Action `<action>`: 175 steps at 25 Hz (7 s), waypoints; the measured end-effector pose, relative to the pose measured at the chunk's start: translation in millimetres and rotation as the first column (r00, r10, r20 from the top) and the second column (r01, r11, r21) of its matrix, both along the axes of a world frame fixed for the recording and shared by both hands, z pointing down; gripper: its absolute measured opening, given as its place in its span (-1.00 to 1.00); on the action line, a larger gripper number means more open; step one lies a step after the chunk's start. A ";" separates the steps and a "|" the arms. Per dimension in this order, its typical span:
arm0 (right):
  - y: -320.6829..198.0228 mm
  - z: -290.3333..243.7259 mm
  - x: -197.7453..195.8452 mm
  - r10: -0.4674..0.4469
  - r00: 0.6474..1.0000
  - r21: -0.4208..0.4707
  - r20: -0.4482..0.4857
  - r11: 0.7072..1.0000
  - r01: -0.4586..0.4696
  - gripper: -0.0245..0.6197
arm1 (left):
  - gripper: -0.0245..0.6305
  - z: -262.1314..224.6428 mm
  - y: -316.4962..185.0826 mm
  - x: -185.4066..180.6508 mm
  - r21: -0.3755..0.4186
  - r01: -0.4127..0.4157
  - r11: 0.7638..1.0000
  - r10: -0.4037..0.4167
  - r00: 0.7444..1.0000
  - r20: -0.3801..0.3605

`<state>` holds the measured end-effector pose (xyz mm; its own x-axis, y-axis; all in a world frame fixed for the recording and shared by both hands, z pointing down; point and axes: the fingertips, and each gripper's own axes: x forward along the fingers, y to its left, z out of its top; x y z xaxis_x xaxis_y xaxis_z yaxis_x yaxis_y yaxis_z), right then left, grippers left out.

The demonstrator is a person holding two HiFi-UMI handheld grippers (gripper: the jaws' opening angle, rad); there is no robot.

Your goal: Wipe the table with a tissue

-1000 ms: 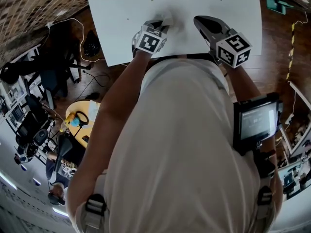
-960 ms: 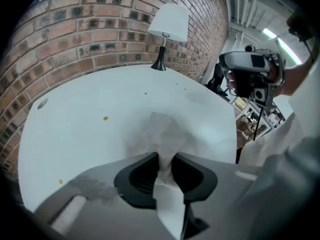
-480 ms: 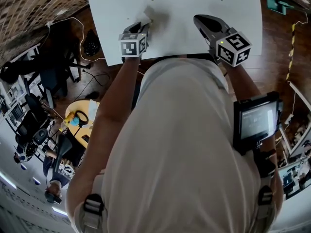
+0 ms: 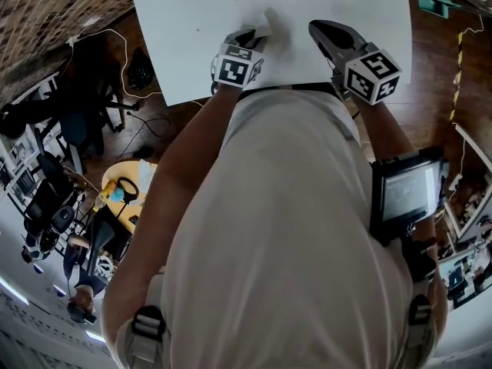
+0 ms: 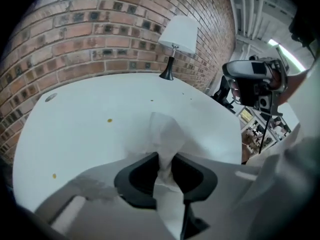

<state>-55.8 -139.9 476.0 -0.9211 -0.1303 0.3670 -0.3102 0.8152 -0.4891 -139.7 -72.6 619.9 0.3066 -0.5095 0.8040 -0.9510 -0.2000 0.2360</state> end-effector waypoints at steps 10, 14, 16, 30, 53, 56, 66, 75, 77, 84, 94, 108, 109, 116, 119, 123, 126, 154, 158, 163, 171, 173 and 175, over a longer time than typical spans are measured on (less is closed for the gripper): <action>-6.5 -1.3 11.1 0.063 0.998 -0.048 0.021 0.997 -0.062 -0.90 | -0.68 -8.0 4.9 54.1 -0.107 -0.103 0.989 0.070 0.958 -0.279; -6.7 -5.5 7.8 0.054 0.998 -0.046 0.030 0.998 -0.053 -0.90 | -0.68 -18.8 6.1 44.9 -0.040 -0.011 0.999 -0.004 0.938 -0.347; -7.0 -4.6 5.8 0.053 0.998 -0.059 0.036 0.997 -0.050 -0.90 | -0.68 -25.3 8.6 35.9 -0.003 0.039 0.999 -0.037 0.927 -0.373; 8.8 1.5 -44.3 -0.099 0.995 -0.059 0.031 0.993 0.101 -0.90 | -0.68 -41.6 46.7 -74.7 0.091 0.381 0.920 -0.344 0.896 -0.282; 15.5 -2.3 -65.3 -0.130 0.991 -0.070 0.015 0.989 0.131 -0.90 | -0.68 -15.4 66.2 -189.7 0.042 0.554 0.831 -0.551 0.832 -0.066; 11.6 -5.3 -56.1 -0.112 0.994 -0.075 0.018 0.991 0.113 -0.90 | -0.68 -17.3 55.3 -182.4 0.033 0.538 0.842 -0.535 0.843 -0.058; 4.6 -7.8 -52.2 -0.080 0.997 -0.070 0.013 0.994 0.081 -0.90 | -0.68 -19.8 20.9 -174.6 0.040 0.515 0.856 -0.509 0.854 -0.107; 8.7 -4.8 -47.1 -0.077 0.997 -0.081 0.019 0.994 0.079 -0.90 | -0.68 -14.0 11.3 -127.8 0.014 0.408 0.913 -0.401 0.903 -0.154; 8.8 -4.6 -47.7 -0.076 0.997 -0.082 0.021 0.994 0.078 -0.90 | -0.68 -13.4 14.6 -120.7 0.001 0.373 0.928 -0.367 0.914 -0.172; 7.7 -3.3 -45.9 -0.068 0.997 -0.084 0.022 0.994 0.070 -0.90 | -0.68 -9.0 36.2 -108.5 -0.059 0.260 0.964 -0.267 0.931 -0.247; 3.3 -0.1 -40.0 -0.038 0.999 -0.090 0.008 0.995 0.039 -0.90 | -0.67 -11.0 35.7 -171.1 0.024 0.442 0.897 -0.429 0.882 -0.196; -0.6 -0.1 -39.3 -0.026 0.999 -0.097 0.024 0.995 0.029 -0.90 | -0.67 -14.0 9.9 -124.4 -0.016 0.226 0.974 -0.227 0.974 -0.017; -0.3 -0.6 -40.2 -0.027 0.999 -0.097 0.025 0.995 0.030 -0.90 | -0.67 -14.5 11.1 -120.4 -0.028 0.196 0.980 -0.197 0.980 -0.006; -4.9 -3.7 -36.1 -0.016 0.999 -0.084 0.029 0.996 0.019 -0.90 | -0.68 -35.3 3.2 -100.4 0.013 0.117 0.993 -0.117 0.993 0.009; -3.8 -1.8 -36.5 -0.014 0.999 -0.089 0.036 0.996 0.017 -0.90 | -0.68 -42.6 -0.7 -102.4 0.030 0.134 0.991 -0.134 0.991 0.006; -8.5 -2.6 -35.8 -0.008 0.999 -0.086 0.037 0.996 0.011 -0.90 | -0.68 -40.1 -10.9 -103.5 0.026 0.172 0.985 -0.171 0.985 -0.032; -9.8 -2.6 -34.7 0.007 0.999 -0.093 0.040 0.996 -0.004 -0.90 | -0.68 -38.3 -12.6 -106.8 0.012 0.207 0.978 -0.206 0.977 -0.049; -50.0 11.6 10.6 0.138 0.990 -0.132 0.039 0.982 -0.132 -0.90 | -0.68 -14.8 -64.5 -131.5 -0.041 0.354 0.934 -0.351 0.934 0.066; -51.7 14.8 20.4 0.153 0.988 -0.141 0.033 0.979 -0.147 -0.90 | -0.68 -11.2 -72.1 -123.6 -0.039 0.353 0.935 -0.347 0.932 0.109; -55.1 17.8 22.1 0.153 0.988 -0.147 0.029 0.978 -0.147 -0.90 | -0.68 -10.4 -77.5 -112.9 -0.032 0.262 0.964 -0.257 0.959 0.119; -61.7 18.1 22.7 0.158 0.987 -0.143 0.032 0.978 -0.152 -0.90 | -0.68 -7.7 -86.1 -91.0 -0.043 0.177 0.983 -0.170 0.977 0.129; -62.2 17.9 22.8 0.157 0.987 -0.146 0.034 0.978 -0.150 -0.90 | -0.68 -9.1 -88.0 -80.9 -0.043 0.162 0.986 -0.156 0.981 0.113; -63.3 17.0 24.8 0.156 0.987 -0.149 0.034 0.978 -0.149 -0.90 | -0.68 -9.9 -89.8 -67.3 -0.047 0.153 0.987 -0.148 0.985 0.092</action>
